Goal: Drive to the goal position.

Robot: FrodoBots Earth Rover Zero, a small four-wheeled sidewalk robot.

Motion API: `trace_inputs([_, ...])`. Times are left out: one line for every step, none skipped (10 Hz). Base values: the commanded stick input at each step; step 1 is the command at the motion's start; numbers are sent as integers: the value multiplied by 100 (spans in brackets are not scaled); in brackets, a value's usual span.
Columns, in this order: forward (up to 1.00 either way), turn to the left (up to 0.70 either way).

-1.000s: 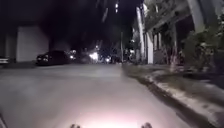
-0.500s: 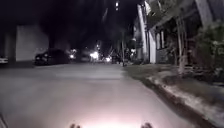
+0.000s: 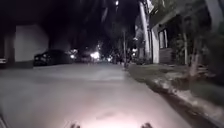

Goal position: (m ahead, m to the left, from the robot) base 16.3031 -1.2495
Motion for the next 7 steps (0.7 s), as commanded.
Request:
trace_inputs([70,0])
trace_inputs([70,0])
trace_inputs([70,0])
trace_inputs([70,0])
trace_inputs([70,0])
trace_inputs([70,0])
trace_inputs([70,0])
